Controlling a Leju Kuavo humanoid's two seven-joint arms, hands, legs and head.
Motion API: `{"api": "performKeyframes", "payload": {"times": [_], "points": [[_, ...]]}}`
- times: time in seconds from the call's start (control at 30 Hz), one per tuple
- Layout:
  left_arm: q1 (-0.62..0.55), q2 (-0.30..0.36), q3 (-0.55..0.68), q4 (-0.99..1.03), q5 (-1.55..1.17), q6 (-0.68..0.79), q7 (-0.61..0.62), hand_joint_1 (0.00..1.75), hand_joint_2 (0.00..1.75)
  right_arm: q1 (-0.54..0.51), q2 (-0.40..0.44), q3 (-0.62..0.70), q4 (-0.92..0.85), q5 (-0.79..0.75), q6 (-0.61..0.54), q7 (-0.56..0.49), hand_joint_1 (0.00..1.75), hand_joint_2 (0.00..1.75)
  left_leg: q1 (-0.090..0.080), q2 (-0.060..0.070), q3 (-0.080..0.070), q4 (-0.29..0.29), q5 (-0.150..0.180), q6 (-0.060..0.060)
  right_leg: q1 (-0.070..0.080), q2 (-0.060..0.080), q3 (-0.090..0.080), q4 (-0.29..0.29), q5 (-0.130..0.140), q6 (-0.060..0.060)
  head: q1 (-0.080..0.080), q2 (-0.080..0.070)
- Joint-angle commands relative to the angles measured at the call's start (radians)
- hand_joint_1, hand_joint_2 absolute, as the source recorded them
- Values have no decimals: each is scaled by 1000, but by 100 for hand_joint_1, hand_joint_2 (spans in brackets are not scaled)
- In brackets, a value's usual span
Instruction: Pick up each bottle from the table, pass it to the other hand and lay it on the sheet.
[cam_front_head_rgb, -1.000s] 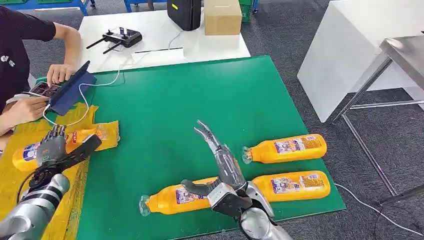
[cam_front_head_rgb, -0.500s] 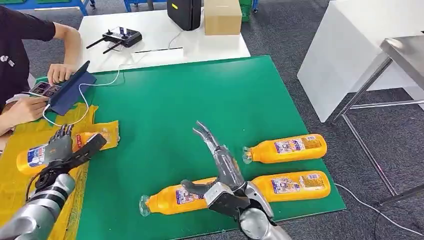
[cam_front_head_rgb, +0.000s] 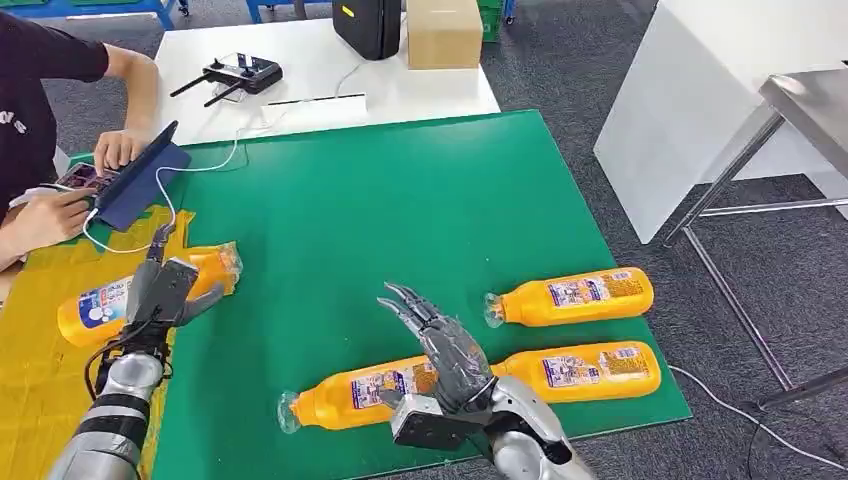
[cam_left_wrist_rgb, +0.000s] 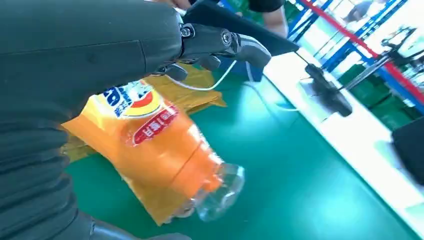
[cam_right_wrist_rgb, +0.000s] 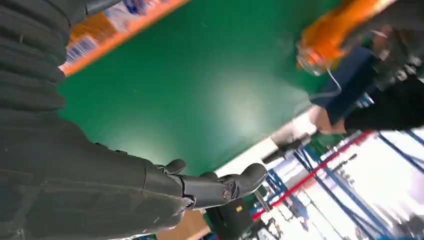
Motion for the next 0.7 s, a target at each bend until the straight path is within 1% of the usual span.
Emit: {"api": "performKeyframes", "payload": {"times": [0.03, 0.07, 0.1, 0.17, 0.2, 0.23, 0.27, 0.33, 0.37, 0.4, 0.43, 0.47, 0.53, 0.57, 0.7], "points": [[-17, -46, -19, -55, 26, 33, 38, 0, 175, -58, -68, 93, 89, 39, 32, 43, 0, 175, 2, -4, 4, 0, -1, -1, 2, 0, 5, -1, -1, 0, 0, 0], [-20, -49, -18, -52, 35, 39, 38, 0, 175, -67, -76, 110, 101, 50, 38, 54, 0, 175, 3, -5, 4, 1, -2, -1, 2, 0, 6, -1, -2, 0, 0, 0], [-23, -51, -17, -50, 41, 45, 36, 0, 175, -77, -83, 126, 116, 60, 43, 64, 0, 175, 1, -2, 1, 0, 0, 0, 1, 0, 2, -1, 0, 0, 0, 0], [-27, -64, -20, -51, 75, 43, 11, 0, 175, -112, -96, 175, 179, 88, 60, 87, 0, 175, 2, -4, 4, 0, -1, -1, 2, 1, 5, -2, -1, 0, 0, 0], [-29, -67, -27, -51, 89, 37, 2, 0, 175, -129, -95, 197, 213, 94, 63, 93, 0, 175, 1, -3, 3, 0, 0, -1, 1, 0, 4, -2, 0, 0, 0, 0], [-29, -72, -34, -55, 99, 35, -5, 0, 175, -143, -94, 213, 238, 107, 61, 103, 0, 175, 2, -4, 4, 0, -1, -1, 2, 0, 6, -2, -1, 0, 0, 0], [-28, -83, -46, -68, 132, 22, -28, 0, 175, -174, -91, 253, 291, 128, 69, 125, 0, 175, 2, -3, 3, -1, 0, -1, 1, 0, 4, -2, 0, 0, 0, 0], [-12, -91, -63, -84, 159, 14, -43, 0, 175, -189, -95, 277, 353, 142, 68, 136, 0, 175, 2, -3, 4, 0, -1, -1, 1, 1, 5, -2, 0, 0, 0, 0], [-3, -93, -79, -95, 184, 7, -55, 0, 175, -201, -91, 294, 396, 153, 51, 141, 0, 175, 1, -2, 2, -1, 0, 0, 1, 0, 3, -2, 0, 0, 0, 0], [1, -95, -84, -101, 187, 6, -57, 0, 175, -205, -87, 298, 410, 152, 51, 141, 0, 175, 2, -3, 5, -1, -1, -1, 1, 0, 6, -3, -1, 0, 0, 0], [3, -97, -101, -109, 191, 2, -58, 0, 175, -219, -73, 304, 448, 150, 55, 146, 0, 175, 1, -3, 4, -1, 0, -1, 1, 0, 4, -2, 0, 0, 0, 0], [1, -102, -111, -112, 193, 1, -57, 0, 175, -227, -58, 304, 474, 153, 55, 165, 0, 175, 2, -4, 5, -1, -1, -1, 1, 0, 7, -3, -1, 0, 0, 0], [-1, -104, -120, -113, 197, 1, -56, 0, 175, -236, -42, 305, 502, 151, 57, 173, 0, 175, 1, -2, 2, -1, 0, -1, 0, 1, 3, -1, 0, 0, 0, 0], [-4, -104, -125, -107, 195, 5, -50, 0, 175, -243, -29, 304, 532, 147, 67, 194, 0, 175, 3, -3, 6, -1, -2, -2, 2, 2, 8, -2, -2, 0, 0, 0], [-23, -112, -150, -95, 210, 7, -47, 0, 175, -264, 6, 315, 624, 141, 79, 207, 0, 175, 2, -3, 5, -1, 0, -1, 1, 0, 6, -3, 0, 0, 0, 0]]}}
